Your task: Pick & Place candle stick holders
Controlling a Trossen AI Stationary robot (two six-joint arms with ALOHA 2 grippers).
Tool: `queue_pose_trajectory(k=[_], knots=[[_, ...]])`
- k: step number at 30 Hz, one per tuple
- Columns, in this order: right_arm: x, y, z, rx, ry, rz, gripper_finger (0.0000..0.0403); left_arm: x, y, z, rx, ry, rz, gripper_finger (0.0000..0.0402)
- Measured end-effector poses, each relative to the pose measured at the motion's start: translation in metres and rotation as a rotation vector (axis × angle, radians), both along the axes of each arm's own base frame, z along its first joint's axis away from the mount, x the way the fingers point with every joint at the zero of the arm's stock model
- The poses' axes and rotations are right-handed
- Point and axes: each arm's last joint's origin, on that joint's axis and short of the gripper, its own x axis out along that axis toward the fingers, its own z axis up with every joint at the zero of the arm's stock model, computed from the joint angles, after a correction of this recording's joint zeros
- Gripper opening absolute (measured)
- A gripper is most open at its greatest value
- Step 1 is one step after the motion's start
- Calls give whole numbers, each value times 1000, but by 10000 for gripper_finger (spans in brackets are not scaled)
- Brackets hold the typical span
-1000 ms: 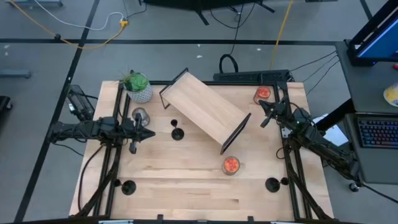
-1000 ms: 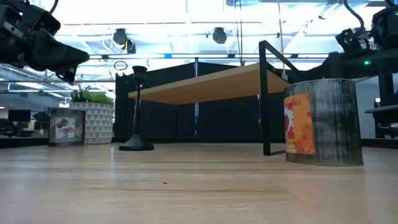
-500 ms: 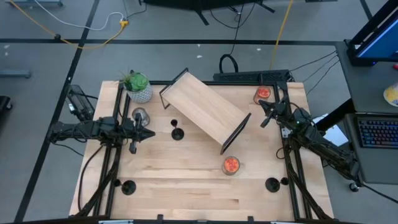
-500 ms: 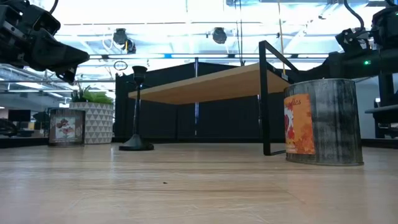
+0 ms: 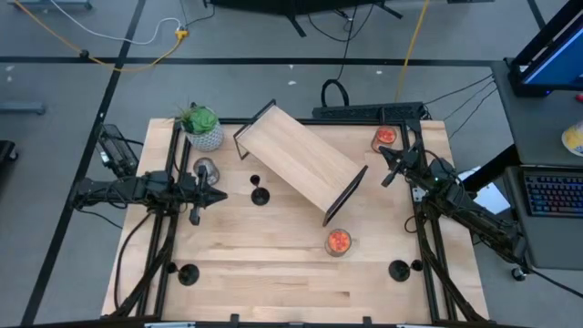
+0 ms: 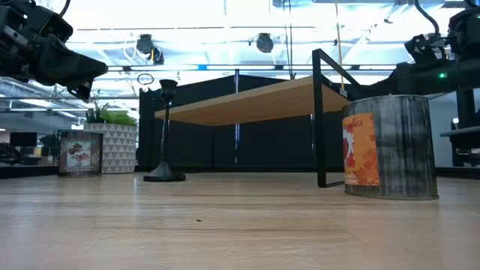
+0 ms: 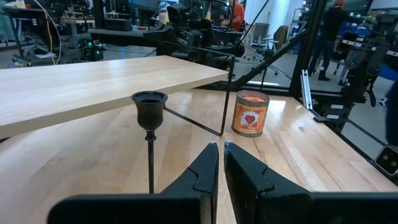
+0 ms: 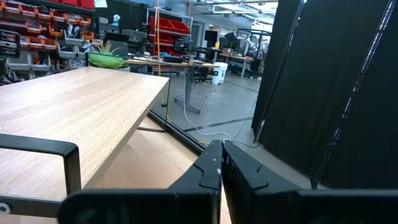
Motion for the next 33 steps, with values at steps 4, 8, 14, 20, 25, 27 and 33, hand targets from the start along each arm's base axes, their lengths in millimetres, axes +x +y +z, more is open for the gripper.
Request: queue_pose_trajectory(k=[4, 8, 14, 20, 25, 27, 33], knots=[[0, 0, 0, 0, 0, 0, 0, 0, 0, 0, 0, 0, 0, 31], [0, 0, 0, 0, 0, 0, 0, 0, 0, 0, 0, 0, 0, 31], [0, 0, 0, 0, 0, 0, 0, 0, 0, 0, 0, 0, 0, 31], [0, 0, 0, -18, 15, -1, 0, 0, 0, 0, 0, 0, 0, 31], [0, 0, 0, -20, 16, -1, 0, 0, 0, 0, 0, 0, 0, 31], [0, 0, 0, -20, 16, -1, 0, 0, 0, 0, 0, 0, 0, 31], [0, 0, 0, -13, 10, 0, 0, 0, 0, 1, 0, -6, 8, 31]])
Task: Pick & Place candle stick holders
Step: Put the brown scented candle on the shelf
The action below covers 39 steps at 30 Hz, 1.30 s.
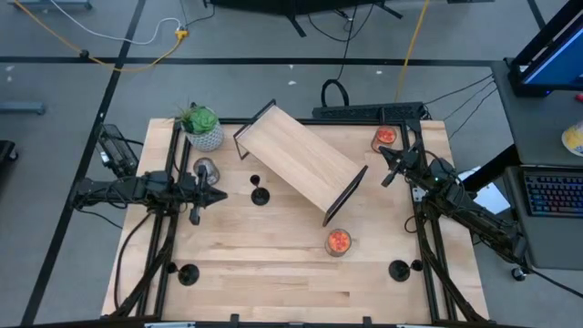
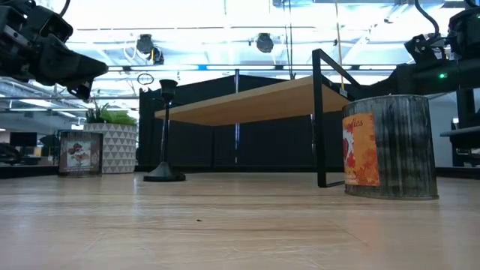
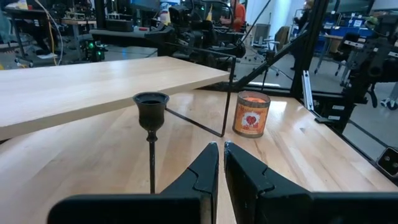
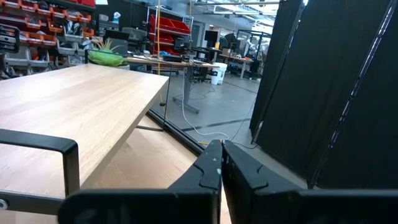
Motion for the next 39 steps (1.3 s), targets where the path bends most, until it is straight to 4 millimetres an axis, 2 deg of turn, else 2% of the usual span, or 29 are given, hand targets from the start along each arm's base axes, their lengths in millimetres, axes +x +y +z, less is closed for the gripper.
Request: queue_pose_trajectory(k=[7, 9, 14, 17, 23, 30, 34, 39], knots=[[0, 0, 0, 98, -81, 7, 0, 0, 0, 16, -32, -164, 1, 31], [0, 0, 0, 134, -111, 9, 0, -2, 0, 25, -52, -262, 1, 31], [0, 0, 0, 256, -212, 17, 0, -14, 4, 55, -252, -598, 79, 31], [0, 0, 0, 275, -227, 18, 0, -16, 5, 61, -270, -670, 82, 31], [0, 0, 0, 269, -223, 17, 0, 4, 3, 80, -295, -522, 59, 31], [0, 0, 0, 269, -223, 17, 0, 62, -2, 111, -323, -59, 26, 31], [0, 0, 0, 269, -223, 17, 0, 87, -5, 110, -343, 229, 17, 31], [0, 0, 0, 269, -223, 17, 0, 102, -6, 108, -330, 294, -7, 31]])
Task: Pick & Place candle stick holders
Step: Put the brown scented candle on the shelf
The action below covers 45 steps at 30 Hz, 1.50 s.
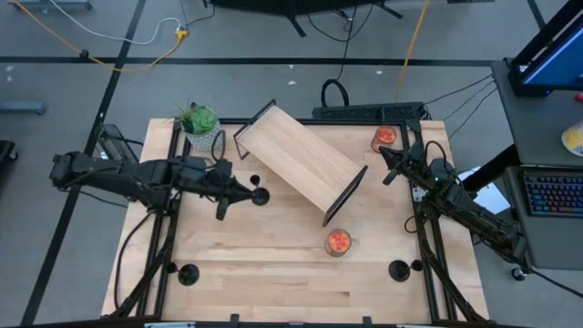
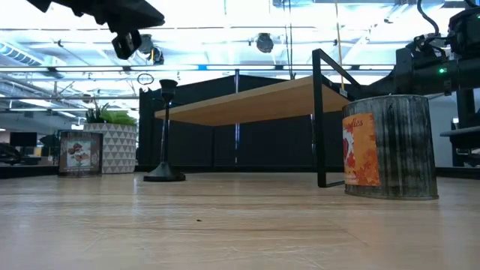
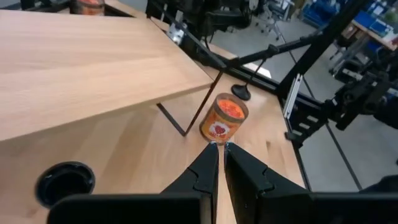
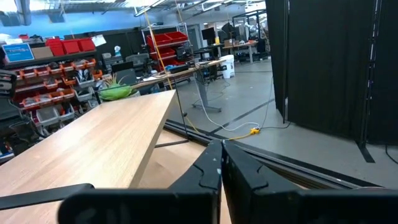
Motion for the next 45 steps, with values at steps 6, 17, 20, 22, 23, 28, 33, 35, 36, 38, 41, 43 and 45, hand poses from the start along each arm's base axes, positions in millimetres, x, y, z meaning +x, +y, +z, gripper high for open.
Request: queue_pose_trajectory(k=[6, 17, 20, 22, 23, 28, 33, 35, 36, 38, 41, 43, 45], knots=[[0, 0, 0, 0, 0, 0, 0, -1, 0, 1, -11, -9, -1, 31], [0, 0, 0, 6, -5, 0, 0, -1, 3, 1, 47, -5, 70, 127], [0, 0, 0, 6, -5, 0, 0, -2, 3, -1, 59, 12, 91, 170], [0, 0, 0, 6, -5, 0, 0, -4, 4, -4, 66, 54, 111, 195], [0, 0, 0, 6, -5, 1, 0, -7, 5, -6, 70, 81, 120, 207], [0, 0, 0, 6, -5, 1, 0, -31, 9, -12, 19, 223, 196, 249], [0, 0, 0, 6, -5, 0, 0, -60, 13, -8, -3, 254, 242, 270], [0, 0, 0, 6, -5, 0, 0, -68, 15, -4, 28, 225, 262, 277], [0, 0, 0, 6, -5, 1, 0, -71, 16, -3, 48, 209, 275, 281], [0, 0, 0, 6, -5, 0, 0, -75, 18, 0, 94, 186, 293, 291], [0, 0, 0, 6, -5, 1, 0, -77, 20, 0, 155, 187, 323, 313], [0, 0, 0, 6, -5, 0, 0, -78, 23, -3, 187, 227, 376, 332], [0, 0, 0, 6, -5, 1, 0, -79, 26, -7, 210, 286, 435, 354]])
